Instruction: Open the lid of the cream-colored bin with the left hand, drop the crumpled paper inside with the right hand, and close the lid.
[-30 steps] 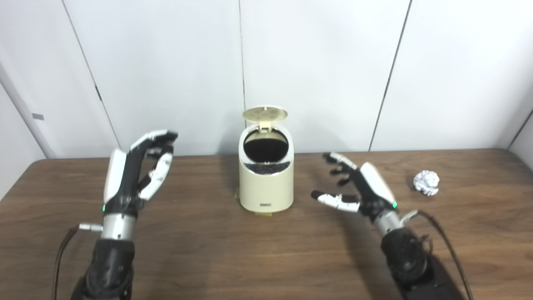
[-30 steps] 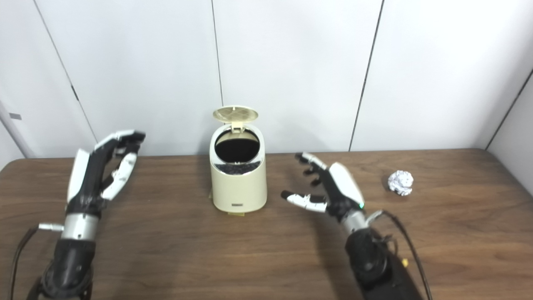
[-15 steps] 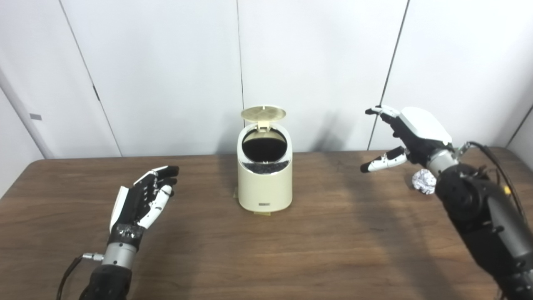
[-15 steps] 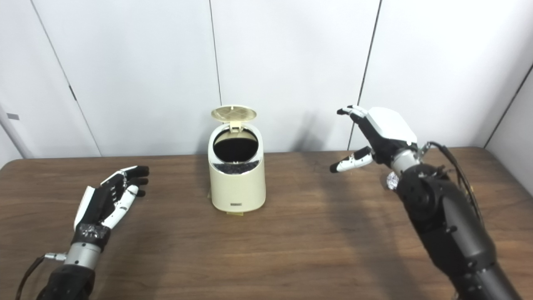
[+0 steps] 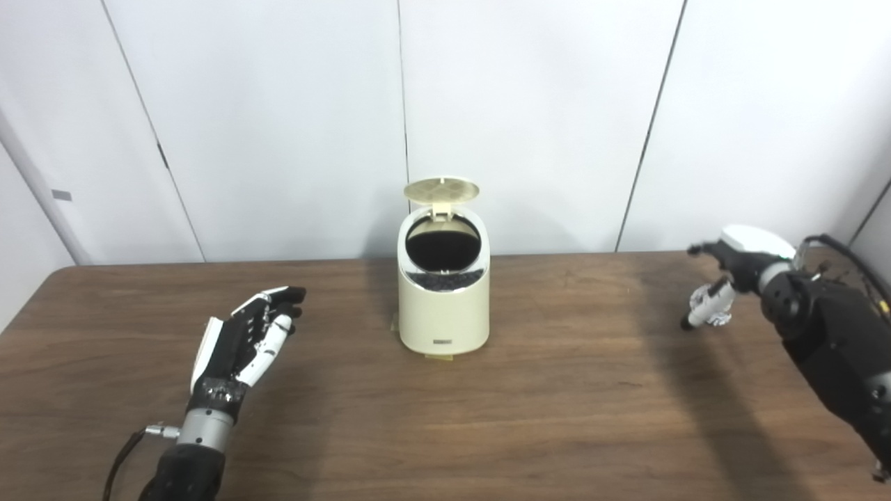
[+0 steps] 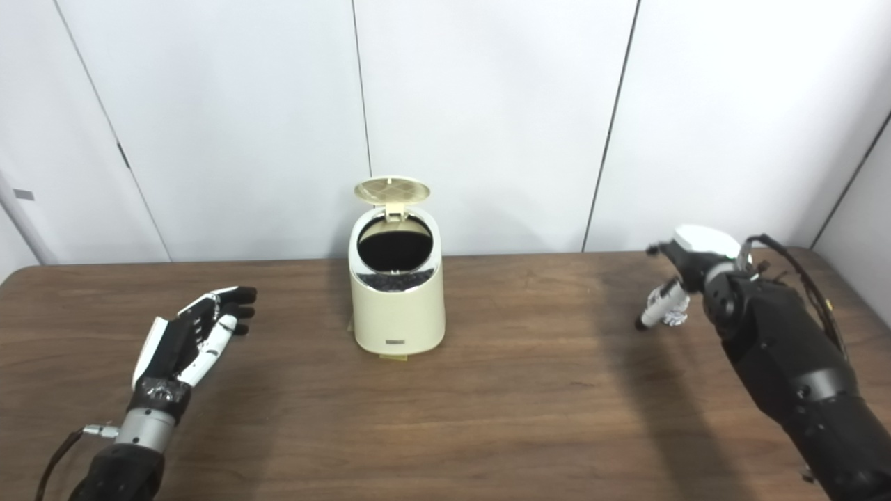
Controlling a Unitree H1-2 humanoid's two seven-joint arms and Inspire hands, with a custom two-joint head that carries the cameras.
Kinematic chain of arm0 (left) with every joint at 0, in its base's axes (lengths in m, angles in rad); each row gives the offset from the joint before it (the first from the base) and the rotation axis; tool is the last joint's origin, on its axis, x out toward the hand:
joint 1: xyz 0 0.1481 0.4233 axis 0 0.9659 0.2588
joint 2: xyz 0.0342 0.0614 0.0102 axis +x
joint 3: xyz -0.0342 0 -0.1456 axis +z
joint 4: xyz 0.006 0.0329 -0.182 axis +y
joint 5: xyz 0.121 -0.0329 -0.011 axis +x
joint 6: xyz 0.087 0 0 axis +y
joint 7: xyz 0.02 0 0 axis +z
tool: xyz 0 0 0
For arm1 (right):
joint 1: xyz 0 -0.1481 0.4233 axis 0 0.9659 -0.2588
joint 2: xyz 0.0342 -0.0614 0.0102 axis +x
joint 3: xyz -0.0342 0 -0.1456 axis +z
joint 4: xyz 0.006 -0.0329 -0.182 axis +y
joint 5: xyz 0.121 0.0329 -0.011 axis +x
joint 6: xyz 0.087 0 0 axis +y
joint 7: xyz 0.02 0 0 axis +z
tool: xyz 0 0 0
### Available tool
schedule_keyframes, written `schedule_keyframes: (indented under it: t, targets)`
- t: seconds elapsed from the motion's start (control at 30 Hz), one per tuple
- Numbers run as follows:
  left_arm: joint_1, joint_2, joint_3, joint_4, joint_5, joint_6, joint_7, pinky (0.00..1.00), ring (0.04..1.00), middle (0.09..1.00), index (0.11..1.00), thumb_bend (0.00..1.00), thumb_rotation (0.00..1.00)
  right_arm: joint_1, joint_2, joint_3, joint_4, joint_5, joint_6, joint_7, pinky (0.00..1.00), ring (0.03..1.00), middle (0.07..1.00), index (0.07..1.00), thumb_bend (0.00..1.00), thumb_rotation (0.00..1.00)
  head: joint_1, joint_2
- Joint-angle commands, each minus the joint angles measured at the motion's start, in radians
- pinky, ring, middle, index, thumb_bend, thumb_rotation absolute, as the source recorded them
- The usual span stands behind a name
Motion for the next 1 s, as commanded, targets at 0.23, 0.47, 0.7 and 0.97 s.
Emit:
schedule_keyframes:
  t: [0.23, 0.47, 0.7, 0.97]
  targets:
    - [-0.042, 0.003, 0.002, -0.021, -0.003, -0.044, 0.010, 0.69, 0.753, 0.779, 0.758, 0.27, 0.63, -0.070, -0.054, 0.011, 0.026, 0.001, -0.052, -0.044, 0.94, 0.959, 0.920, 0.839, 0.98, 0.26, 0.003, 0.006]
    - [-0.042, -0.001, -0.003, -0.034, -0.003, -0.042, 0.008, 0.67, 0.742, 0.768, 0.756, 0.27, 0.62, -0.074, -0.052, 0.003, 0.063, 0.031, -0.076, -0.069, 0.75, 0.902, 0.888, 0.823, 0.94, 0.22, 0.006, 0.011]
    - [-0.039, -0.005, 0.000, -0.040, 0.007, -0.040, 0.016, 0.67, 0.740, 0.766, 0.750, 0.28, 0.61, -0.089, -0.047, 0.013, 0.126, 0.057, -0.146, -0.103, 0.75, 0.847, 0.858, 0.779, 0.89, 0.12, 0.010, 0.012]
    - [-0.035, -0.005, 0.002, -0.051, 0.007, -0.034, 0.018, 0.68, 0.742, 0.772, 0.749, 0.28, 0.65, -0.126, -0.028, 0.082, 0.208, -0.014, -0.135, -0.195, 0.47, 0.557, 0.605, 0.579, 0.68, 0.01, 0.013, 0.013]
